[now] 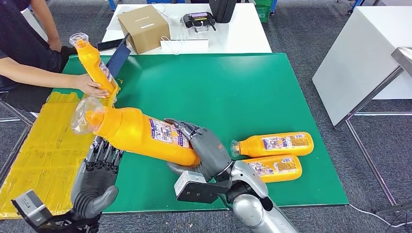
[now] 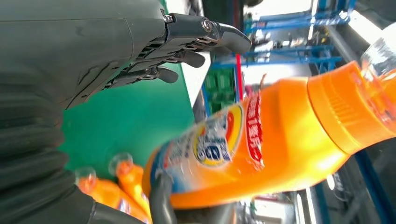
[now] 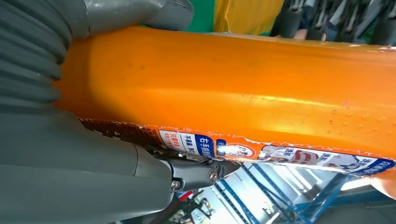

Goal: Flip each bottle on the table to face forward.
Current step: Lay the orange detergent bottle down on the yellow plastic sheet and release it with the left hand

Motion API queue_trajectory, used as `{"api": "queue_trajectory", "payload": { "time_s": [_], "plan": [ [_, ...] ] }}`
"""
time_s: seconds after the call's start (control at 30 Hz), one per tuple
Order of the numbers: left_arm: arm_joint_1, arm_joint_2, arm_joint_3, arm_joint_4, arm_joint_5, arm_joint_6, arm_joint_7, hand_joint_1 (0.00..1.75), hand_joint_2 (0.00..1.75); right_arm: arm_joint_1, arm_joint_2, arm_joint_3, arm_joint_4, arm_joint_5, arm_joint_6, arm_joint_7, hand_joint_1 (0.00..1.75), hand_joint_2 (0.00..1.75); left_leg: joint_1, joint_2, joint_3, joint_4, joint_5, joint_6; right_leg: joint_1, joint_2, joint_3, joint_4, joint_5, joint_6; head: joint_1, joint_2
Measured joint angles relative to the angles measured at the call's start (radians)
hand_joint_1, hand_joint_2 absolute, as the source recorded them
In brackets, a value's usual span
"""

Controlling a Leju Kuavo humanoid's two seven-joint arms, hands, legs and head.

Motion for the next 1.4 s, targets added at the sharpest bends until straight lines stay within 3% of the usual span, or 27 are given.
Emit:
{"api": "queue_trajectory", "payload": {
  "time_s": [0.2, 0.93, 1.17, 1.2, 1.33, 1.4],
  "plan": [
    [0.001, 0.01, -0.018, 0.0, 0.093, -0.021, 0.023, 0.0, 1.75, -0.039, 0.0, 0.044, 0.02, -0.011, 0.019, 0.016, 1.75, 1.75, 0.0, 0.0, 0.0, 0.0, 0.0, 0.0, 0.0, 0.0, 0.0, 0.0, 0.0, 0.0, 0.0, 0.0],
    [0.001, 0.021, -0.023, 0.0, 0.099, -0.022, 0.026, 0.0, 1.75, -0.06, 0.001, 0.086, 0.057, -0.027, 0.045, 0.017, 1.75, 1.75, 0.0, 0.0, 0.0, 0.0, 0.0, 0.0, 0.0, 0.0, 0.0, 0.0, 0.0, 0.0, 0.0, 0.0],
    [-0.006, 0.021, -0.019, 0.0, 0.097, -0.009, 0.029, 0.02, 1.75, -0.061, 0.007, 0.17, 0.087, -0.041, 0.104, -0.006, 1.75, 1.75, 0.0, 0.0, 0.0, 0.0, 0.0, 0.0, 0.0, 0.0, 0.0, 0.0, 0.0, 0.0, 0.0, 0.0],
    [-0.007, 0.021, -0.017, 0.0, 0.094, -0.005, 0.028, 0.06, 1.75, -0.061, 0.007, 0.183, 0.093, -0.044, 0.107, -0.01, 1.75, 1.75, 0.0, 0.0, 0.0, 0.0, 0.0, 0.0, 0.0, 0.0, 0.0, 0.0, 0.0, 0.0, 0.0, 0.0],
    [-0.013, 0.017, -0.014, 0.0, 0.062, 0.04, 0.037, 1.43, 1.75, -0.068, 0.011, 0.221, 0.122, -0.085, 0.12, -0.004, 1.75, 1.75, 0.0, 0.0, 0.0, 0.0, 0.0, 0.0, 0.0, 0.0, 0.0, 0.0, 0.0, 0.0, 0.0, 0.0],
    [-0.016, 0.011, -0.011, 0.0, 0.047, 0.058, 0.041, 1.53, 1.75, -0.078, 0.018, 0.239, 0.145, -0.103, 0.112, 0.005, 1.75, 1.75, 0.0, 0.0, 0.0, 0.0, 0.0, 0.0, 0.0, 0.0, 0.0, 0.0, 0.0, 0.0, 0.0, 0.0]
  ]
}}
